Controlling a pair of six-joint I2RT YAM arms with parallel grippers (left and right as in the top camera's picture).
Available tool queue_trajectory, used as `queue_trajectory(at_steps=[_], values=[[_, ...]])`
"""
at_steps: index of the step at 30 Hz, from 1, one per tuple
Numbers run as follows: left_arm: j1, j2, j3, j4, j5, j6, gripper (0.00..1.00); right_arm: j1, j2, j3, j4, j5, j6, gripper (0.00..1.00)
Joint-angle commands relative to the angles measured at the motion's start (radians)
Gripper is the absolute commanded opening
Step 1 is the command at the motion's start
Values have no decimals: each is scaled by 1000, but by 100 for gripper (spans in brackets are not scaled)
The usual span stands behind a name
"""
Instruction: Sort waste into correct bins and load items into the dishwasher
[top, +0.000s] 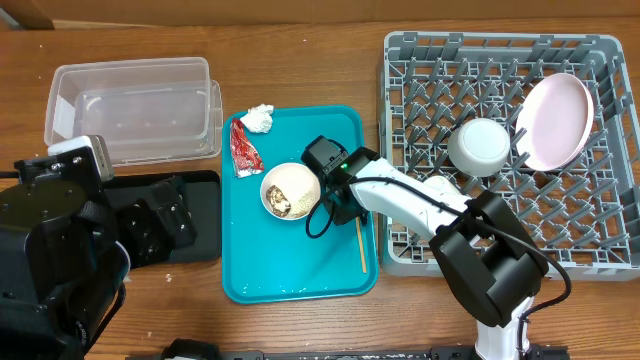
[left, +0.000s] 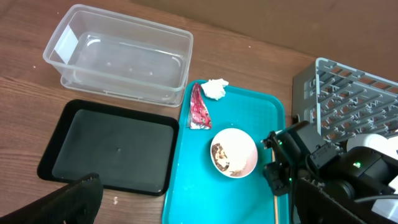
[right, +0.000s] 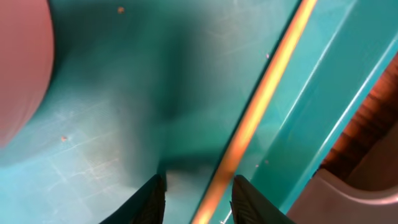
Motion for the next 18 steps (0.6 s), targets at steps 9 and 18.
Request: queue_trajectory(at_steps=[9, 18], values=[[-4, 3, 4, 3, 5, -14, 100, 4, 5, 58, -19, -31, 2, 9], [-4, 3, 4, 3, 5, -14, 100, 1, -48, 191, -86, -19, 32, 4]])
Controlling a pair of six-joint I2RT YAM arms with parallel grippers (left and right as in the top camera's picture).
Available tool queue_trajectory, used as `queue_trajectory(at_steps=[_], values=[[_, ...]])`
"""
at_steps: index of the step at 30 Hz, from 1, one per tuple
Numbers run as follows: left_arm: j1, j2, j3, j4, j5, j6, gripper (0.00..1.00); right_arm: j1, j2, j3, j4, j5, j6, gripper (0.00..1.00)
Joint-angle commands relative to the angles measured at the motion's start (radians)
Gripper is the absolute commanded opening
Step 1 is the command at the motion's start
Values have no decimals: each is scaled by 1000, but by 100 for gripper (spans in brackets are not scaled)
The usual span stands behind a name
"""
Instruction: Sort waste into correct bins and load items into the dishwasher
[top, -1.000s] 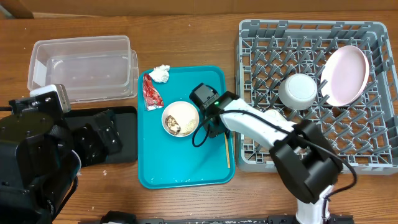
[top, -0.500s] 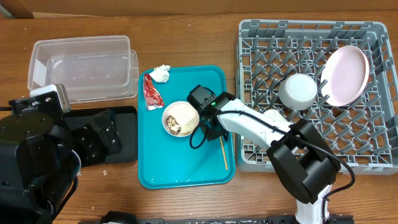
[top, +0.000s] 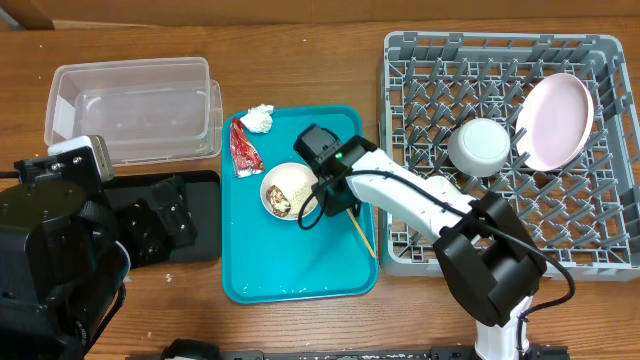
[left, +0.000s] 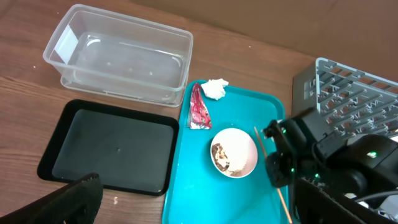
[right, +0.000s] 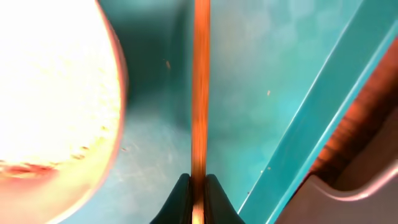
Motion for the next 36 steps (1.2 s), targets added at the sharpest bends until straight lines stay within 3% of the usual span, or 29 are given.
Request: queue_trajectory(at_steps=[1, 11, 19, 23, 28, 32, 34, 36], values=[[-4, 3, 4, 2, 5, -14, 100, -4, -57, 72, -14, 17, 19, 4], [-4, 3, 4, 2, 5, -14, 100, -80, -126, 202, -63, 110, 73, 4], [-4, 3, 4, 2, 5, -14, 100, -262, -152, 282, -59, 123, 86, 4], [-4, 3, 4, 2, 5, -14, 100, -351, -152, 254, -16, -26, -93, 4], [-4, 3, 4, 2, 5, -14, 100, -412, -152, 192, 6, -79, -102, 4], [-4, 3, 4, 2, 5, -14, 100, -401, -152, 186, -14, -143, -100, 18], [-4, 3, 4, 2, 5, -14, 100, -380, -152, 189, -23, -121, -87, 41], [-4, 3, 4, 2, 5, -14, 100, -355, -152, 198, -38, -95, -49, 53]])
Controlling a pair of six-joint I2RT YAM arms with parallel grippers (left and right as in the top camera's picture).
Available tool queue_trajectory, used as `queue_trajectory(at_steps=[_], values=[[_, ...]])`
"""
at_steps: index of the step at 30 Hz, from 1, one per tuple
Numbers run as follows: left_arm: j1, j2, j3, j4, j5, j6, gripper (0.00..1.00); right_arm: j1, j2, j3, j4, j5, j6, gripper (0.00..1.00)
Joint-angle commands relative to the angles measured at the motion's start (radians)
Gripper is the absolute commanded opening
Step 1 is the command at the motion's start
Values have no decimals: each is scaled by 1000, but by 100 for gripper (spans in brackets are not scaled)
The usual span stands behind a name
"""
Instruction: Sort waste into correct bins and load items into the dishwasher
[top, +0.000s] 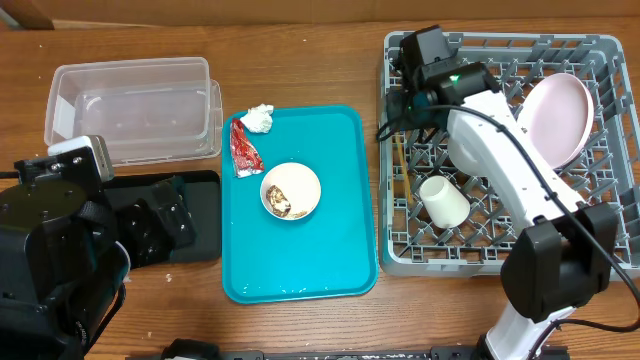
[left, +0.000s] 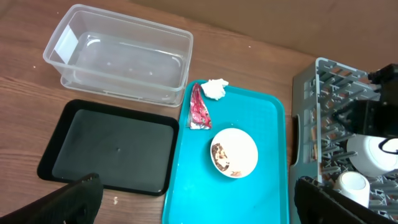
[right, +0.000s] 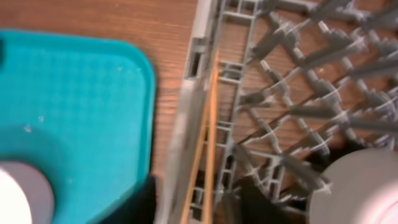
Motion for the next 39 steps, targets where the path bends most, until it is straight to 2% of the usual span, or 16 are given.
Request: queue_trajectory(at_steps=[1, 8, 16, 24, 26, 27, 28, 31, 39], values=[[-4, 3, 3, 3, 5, -14, 100, 53, -29, 18, -20, -2, 41, 54], [-4, 3, 3, 3, 5, -14, 100, 184, -29, 45, -90, -21, 96, 60], [-4, 3, 3, 3, 5, -14, 100, 260, -40, 45, -122, -17, 212, 60], [-4, 3, 3, 3, 5, -14, 100, 359, -192, 45, -40, -20, 176, 62], [-4, 3, 3, 3, 5, -14, 100, 391, -256, 46, -44, -20, 154, 68], [-4, 3, 3, 3, 5, -14, 100, 406, -294, 46, -51, -20, 154, 78], [-4, 3, 3, 3, 5, -14, 100, 414, -323, 46, -55, -19, 154, 100], [-4, 3, 3, 3, 5, -14, 100, 428, -407, 46, -67, -19, 154, 100], [-4, 3, 3, 3, 5, -14, 100, 383, -567, 46, -253, 63, 166, 100]])
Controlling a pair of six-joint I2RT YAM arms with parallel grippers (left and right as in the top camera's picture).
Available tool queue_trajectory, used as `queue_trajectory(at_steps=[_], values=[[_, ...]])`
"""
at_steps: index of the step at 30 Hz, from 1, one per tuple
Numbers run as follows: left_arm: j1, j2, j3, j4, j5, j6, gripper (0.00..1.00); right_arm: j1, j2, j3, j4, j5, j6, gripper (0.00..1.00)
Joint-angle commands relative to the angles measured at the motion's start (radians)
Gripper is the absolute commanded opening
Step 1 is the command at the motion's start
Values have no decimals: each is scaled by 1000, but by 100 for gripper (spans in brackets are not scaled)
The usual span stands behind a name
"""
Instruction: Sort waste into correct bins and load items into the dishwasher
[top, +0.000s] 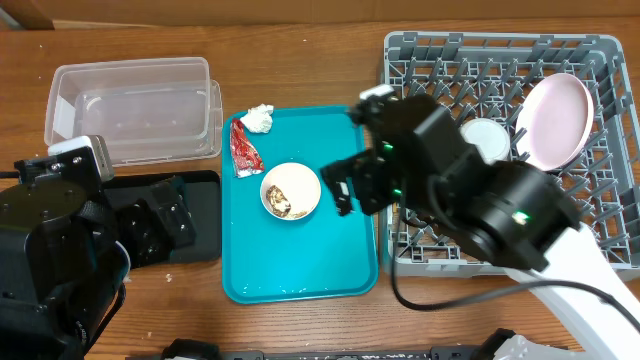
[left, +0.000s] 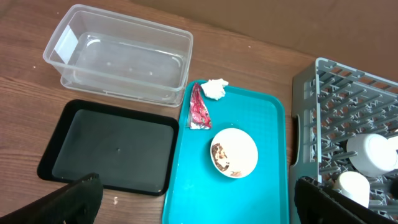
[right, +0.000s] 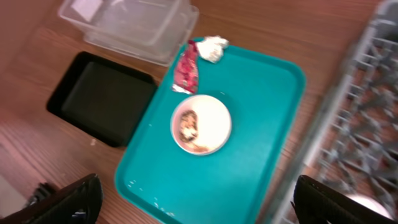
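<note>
A white bowl with food scraps (top: 290, 190) sits mid-way on the teal tray (top: 300, 270). Behind it lie a red wrapper (top: 244, 148) and a crumpled tissue (top: 260, 117). My right gripper (right: 199, 200) hangs high over the tray's right part, open and empty, looking down on the bowl (right: 201, 123). My left gripper (left: 199, 200) stays back at the near left, open, with nothing in it. The grey dish rack (top: 600, 240) holds a pink plate (top: 555, 120), a white bowl (top: 487, 133) and a white cup (left: 352, 186). The right arm hides the rack's left side in the overhead view.
A clear plastic bin (top: 135, 105) stands at the back left, with a black tray (left: 112, 146) in front of it. Bare wood shows between the teal tray and the rack.
My right gripper was low over the rack's left edge, where a chopstick lay. It is now raised high over the tray's right part, open and empty. The left arm has not moved.
My right gripper stood open over a chopstick on the tray, right of the bowl. Then it was shut on the chopstick, which was tilted off the tray. Later the chopstick was at the rack's left edge. Now the gripper is high up and empty.
</note>
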Motion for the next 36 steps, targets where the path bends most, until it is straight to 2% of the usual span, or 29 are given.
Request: queue_trajectory(at_steps=[1, 11, 17, 22, 25, 30, 36], values=[[-4, 3, 4, 2, 5, -14, 100, -34, -68, 10, -31, 90, 5, 100], [-4, 3, 4, 2, 5, -14, 100, -42, -298, 8, -71, 387, 0, 100], [-4, 3, 4, 2, 5, -14, 100, -196, -414, -90, -46, 356, -3, 100], [-4, 3, 4, 2, 5, -14, 100, -380, -532, -321, 185, 246, -4, 100], [-4, 3, 4, 2, 5, -14, 100, -462, -619, -513, 360, 131, -64, 100], [-4, 3, 4, 2, 5, -14, 100, -542, -776, -874, 662, -67, -147, 100], [-4, 3, 4, 2, 5, -14, 100, -571, -953, -1236, 951, -86, -146, 100]])
